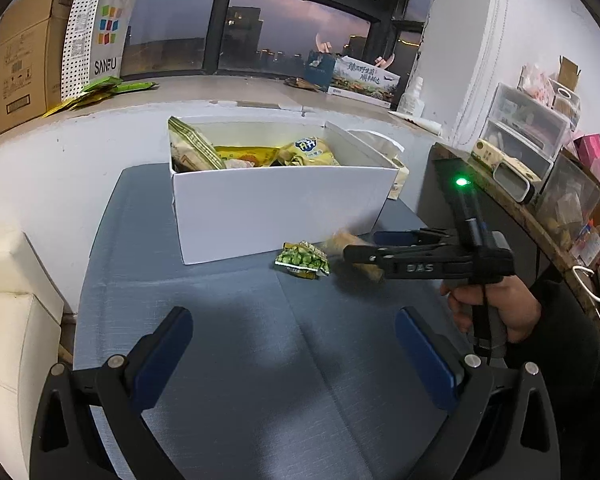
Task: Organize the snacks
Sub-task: 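Grasp the green garlic pea pack with the left gripper while the right holds the bun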
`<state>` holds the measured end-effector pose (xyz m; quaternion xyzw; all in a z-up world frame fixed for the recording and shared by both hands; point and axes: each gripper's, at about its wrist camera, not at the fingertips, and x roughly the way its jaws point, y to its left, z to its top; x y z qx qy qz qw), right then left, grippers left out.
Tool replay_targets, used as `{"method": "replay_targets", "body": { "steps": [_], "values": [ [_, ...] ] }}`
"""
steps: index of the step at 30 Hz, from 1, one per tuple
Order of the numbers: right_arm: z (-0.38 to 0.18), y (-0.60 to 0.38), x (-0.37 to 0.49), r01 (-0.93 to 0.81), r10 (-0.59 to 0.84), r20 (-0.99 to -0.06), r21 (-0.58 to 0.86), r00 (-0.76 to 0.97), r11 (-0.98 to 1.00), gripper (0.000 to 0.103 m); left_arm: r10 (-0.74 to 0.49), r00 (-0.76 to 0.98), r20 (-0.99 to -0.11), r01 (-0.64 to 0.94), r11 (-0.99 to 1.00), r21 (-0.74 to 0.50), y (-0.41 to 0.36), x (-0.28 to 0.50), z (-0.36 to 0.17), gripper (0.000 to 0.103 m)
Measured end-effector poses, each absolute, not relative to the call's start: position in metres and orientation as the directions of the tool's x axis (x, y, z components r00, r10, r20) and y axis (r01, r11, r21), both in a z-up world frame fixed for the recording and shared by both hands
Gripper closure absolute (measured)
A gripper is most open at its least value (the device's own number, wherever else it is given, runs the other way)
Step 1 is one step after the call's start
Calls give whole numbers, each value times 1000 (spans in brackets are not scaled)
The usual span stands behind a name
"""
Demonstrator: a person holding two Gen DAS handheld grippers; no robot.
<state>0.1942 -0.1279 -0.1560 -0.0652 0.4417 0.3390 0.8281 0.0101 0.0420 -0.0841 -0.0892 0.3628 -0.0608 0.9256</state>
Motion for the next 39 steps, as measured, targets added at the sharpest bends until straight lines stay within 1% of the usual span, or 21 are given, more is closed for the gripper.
{"method": "replay_targets", "body": {
  "steps": [2,4,6,12,14,15,16,17,19,21,26,30,33,37,39],
  "values": [
    [-164,-129,203,-608,499,-793,214,349,764,25,-178,729,-661,41,975,-218,44,10,-85,0],
    [-165,-125,206,-609,501,-789,211,356,765,22,-177,732,-658,36,974,-222,47,8,-85,0],
    [-166,-125,210,-600,495,-791,209,360,772,18,-176,732,-658,31,974,-225,50,7,-85,0],
    [-178,-130,207,-601,421,-820,122,387,790,16,-177,727,-664,24,972,-233,54,6,-90,0],
    [-184,-129,206,-614,419,-827,116,376,781,16,-180,722,-668,31,973,-228,51,9,-91,0],
    [-185,-128,204,-625,424,-819,105,387,773,16,-180,720,-671,34,974,-225,50,10,-91,0],
    [-185,-126,203,-628,420,-820,97,389,772,19,-183,718,-672,39,974,-224,49,10,-92,0],
    [-185,-125,202,-633,423,-818,95,391,768,25,-185,714,-675,42,974,-222,47,11,-93,0],
    [-183,-127,203,-628,445,-813,130,376,768,26,-187,706,-683,47,975,-218,44,15,-95,0],
    [-178,-139,201,-611,495,-788,199,365,766,26,-196,700,-687,57,974,-220,42,20,-98,0],
    [-150,-172,180,-568,558,-717,272,419,777,26,-209,666,-716,84,975,-206,26,50,-112,0],
    [-127,-200,155,-536,549,-679,264,487,802,26,-214,636,-741,88,975,-205,10,88,-127,0],
    [-113,-226,141,-511,556,-660,290,506,809,26,-194,608,-770,72,979,-190,0,118,-143,0],
    [-112,-248,130,-482,562,-645,323,517,814,26,-164,587,-793,57,985,-161,-8,145,-162,0],
    [-114,-252,132,-479,575,-646,346,502,807,26,-167,579,-798,45,984,-173,-8,158,-170,0]
  ]
}}
